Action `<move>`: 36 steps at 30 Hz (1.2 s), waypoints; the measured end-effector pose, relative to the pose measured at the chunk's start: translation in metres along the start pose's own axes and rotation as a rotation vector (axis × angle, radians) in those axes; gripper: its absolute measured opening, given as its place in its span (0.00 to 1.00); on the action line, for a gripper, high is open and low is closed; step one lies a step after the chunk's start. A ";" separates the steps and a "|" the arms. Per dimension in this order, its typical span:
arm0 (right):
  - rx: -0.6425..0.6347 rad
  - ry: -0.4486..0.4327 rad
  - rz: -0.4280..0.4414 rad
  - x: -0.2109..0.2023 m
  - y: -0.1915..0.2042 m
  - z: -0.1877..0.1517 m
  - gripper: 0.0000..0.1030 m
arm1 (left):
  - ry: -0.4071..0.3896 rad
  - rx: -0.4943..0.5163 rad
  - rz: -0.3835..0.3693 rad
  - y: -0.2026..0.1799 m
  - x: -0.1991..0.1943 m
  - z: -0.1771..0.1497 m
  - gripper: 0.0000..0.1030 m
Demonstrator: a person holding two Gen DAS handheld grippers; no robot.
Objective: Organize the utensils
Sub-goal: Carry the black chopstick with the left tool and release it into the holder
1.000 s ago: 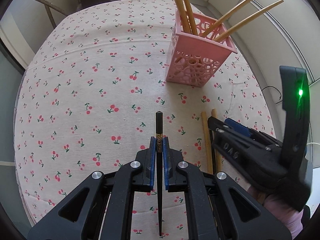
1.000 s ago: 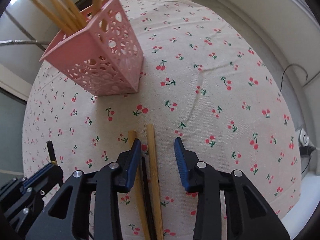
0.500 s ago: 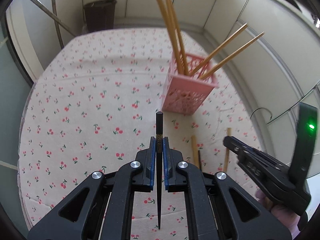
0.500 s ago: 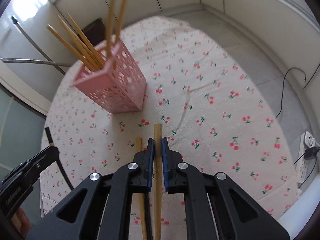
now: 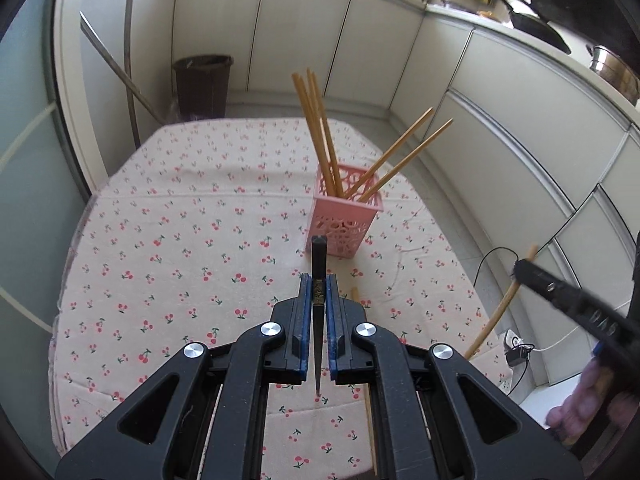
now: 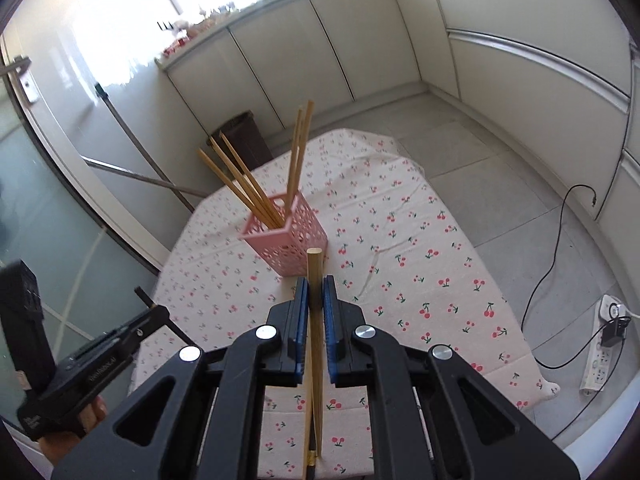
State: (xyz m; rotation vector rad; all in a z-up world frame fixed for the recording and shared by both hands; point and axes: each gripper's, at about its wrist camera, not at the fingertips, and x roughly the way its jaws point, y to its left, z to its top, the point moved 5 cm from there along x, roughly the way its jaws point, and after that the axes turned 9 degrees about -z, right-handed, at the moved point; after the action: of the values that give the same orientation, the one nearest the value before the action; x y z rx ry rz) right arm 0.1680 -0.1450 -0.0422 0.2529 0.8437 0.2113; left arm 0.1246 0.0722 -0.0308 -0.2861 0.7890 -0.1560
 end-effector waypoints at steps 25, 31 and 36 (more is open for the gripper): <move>0.087 -0.188 0.084 -0.052 -0.004 0.071 0.08 | -0.316 0.002 -0.019 -0.032 -0.038 0.145 0.06; 0.067 -0.209 0.098 -0.056 0.005 0.075 0.08 | -0.262 -0.020 0.000 -0.016 0.005 0.146 0.08; 0.057 -0.212 0.100 -0.057 0.008 0.074 0.08 | -0.219 -0.061 0.013 0.003 0.023 0.137 0.20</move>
State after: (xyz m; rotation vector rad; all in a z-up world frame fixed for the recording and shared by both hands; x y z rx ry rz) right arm 0.1866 -0.1637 0.0471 0.3654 0.6278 0.2495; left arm 0.2392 0.0961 0.0442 -0.3498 0.5791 -0.0867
